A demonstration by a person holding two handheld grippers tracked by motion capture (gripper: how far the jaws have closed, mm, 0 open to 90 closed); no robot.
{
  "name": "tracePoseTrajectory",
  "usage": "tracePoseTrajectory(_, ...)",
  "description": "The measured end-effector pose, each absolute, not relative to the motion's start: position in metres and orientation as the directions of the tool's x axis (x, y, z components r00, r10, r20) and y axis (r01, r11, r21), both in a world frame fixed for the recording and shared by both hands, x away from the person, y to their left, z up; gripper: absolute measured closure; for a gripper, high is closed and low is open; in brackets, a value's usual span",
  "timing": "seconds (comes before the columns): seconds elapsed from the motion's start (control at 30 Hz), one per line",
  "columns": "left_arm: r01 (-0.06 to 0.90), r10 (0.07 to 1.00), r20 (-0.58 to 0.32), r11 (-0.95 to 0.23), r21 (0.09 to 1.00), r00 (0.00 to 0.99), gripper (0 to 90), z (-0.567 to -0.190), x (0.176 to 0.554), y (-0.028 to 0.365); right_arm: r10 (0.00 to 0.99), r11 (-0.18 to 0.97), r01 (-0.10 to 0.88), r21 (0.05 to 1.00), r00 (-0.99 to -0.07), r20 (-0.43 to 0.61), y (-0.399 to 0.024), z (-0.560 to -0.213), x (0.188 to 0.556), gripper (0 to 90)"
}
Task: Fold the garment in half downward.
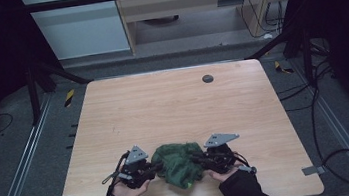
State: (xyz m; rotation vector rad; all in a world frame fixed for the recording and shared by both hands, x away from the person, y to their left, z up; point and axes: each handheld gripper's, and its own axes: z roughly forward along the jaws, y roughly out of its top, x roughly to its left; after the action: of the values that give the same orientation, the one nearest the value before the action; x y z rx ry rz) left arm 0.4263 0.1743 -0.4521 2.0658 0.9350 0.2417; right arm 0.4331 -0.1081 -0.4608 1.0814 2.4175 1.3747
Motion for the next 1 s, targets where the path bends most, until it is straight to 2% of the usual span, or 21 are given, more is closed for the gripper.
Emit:
tracePoseTrajectory(0.3,0.534,0.753,-0.129,-0.324,0.781,0.645,74.8,-0.448,0.439,0.197,0.765,0.28,0.508,0.815,-0.63,0.13,-0.138,-0.454,0.444,64.1)
tracePoseTrajectory(0.57,0.529,0.795,-0.091,-0.308,0.791,0.599,61.3,-0.45,0.449,0.219,0.848,0.241,0.555,0.797,-0.519,0.105,-0.167,-0.458,0.457,50.9)
tracePoseTrajectory(0.77,0.543,0.83,-0.074,-0.291,0.788,0.552,52.6,-0.455,0.457,0.238,0.884,0.211,0.579,0.788,-0.457,0.099,-0.184,-0.463,0.464,40.8)
tracePoseTrajectory(1.0,0.565,0.857,-0.061,-0.283,0.775,0.512,41.7,-0.461,0.464,0.255,0.903,0.189,0.602,0.776,-0.417,0.104,-0.199,-0.468,0.47,34.4)
